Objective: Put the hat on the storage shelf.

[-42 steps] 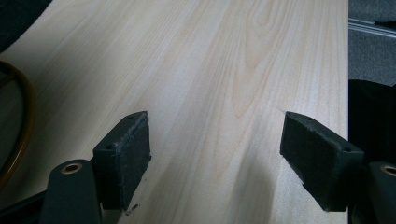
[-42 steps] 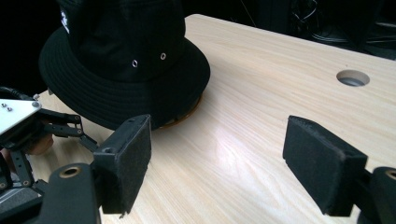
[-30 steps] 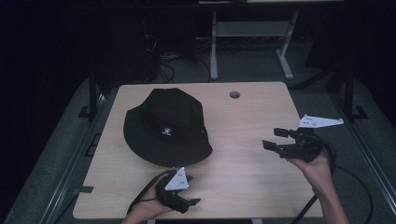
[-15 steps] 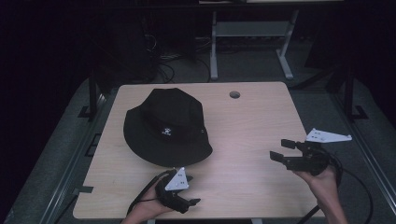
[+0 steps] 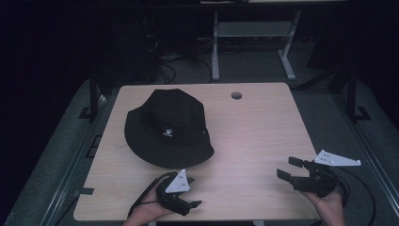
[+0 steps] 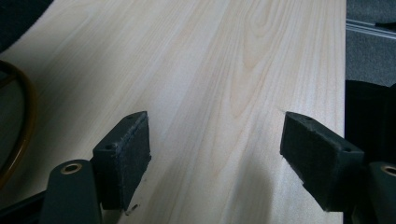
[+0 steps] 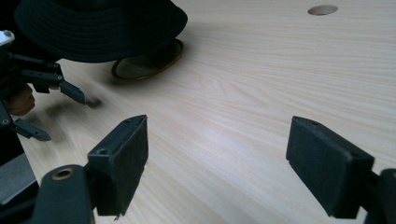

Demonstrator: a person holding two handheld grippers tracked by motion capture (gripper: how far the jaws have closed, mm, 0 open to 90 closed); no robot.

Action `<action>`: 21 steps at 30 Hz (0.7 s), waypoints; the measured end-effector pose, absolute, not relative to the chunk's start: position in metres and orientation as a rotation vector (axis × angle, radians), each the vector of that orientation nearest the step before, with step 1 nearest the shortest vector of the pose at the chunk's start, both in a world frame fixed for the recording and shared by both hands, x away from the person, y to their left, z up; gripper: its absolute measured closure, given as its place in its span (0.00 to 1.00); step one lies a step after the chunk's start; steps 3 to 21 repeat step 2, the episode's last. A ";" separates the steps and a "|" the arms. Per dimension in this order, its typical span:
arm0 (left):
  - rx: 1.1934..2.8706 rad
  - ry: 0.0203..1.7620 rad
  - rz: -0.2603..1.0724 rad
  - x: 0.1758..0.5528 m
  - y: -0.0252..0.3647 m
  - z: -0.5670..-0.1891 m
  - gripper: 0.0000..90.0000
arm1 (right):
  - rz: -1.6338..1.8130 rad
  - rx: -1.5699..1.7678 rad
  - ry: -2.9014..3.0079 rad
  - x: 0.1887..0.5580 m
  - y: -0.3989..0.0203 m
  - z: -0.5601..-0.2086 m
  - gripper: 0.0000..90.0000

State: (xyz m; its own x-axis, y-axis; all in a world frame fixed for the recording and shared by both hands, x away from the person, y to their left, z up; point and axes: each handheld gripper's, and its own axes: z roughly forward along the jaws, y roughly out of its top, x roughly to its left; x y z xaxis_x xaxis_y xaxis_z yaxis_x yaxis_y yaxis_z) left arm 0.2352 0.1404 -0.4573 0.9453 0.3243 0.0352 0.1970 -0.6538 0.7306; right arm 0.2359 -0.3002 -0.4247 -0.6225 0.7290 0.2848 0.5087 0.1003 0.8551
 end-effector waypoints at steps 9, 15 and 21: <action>2.292 0.378 0.205 0.235 0.140 -0.457 0.26 | 1.562 1.229 2.128 0.226 -0.299 -0.429 0.21; 2.292 0.378 0.205 0.235 0.140 -0.457 0.26 | 1.562 1.229 2.128 0.226 -0.299 -0.429 0.21; 2.292 0.378 0.205 0.235 0.140 -0.457 0.26 | 1.562 1.229 2.128 0.226 -0.299 -0.429 0.21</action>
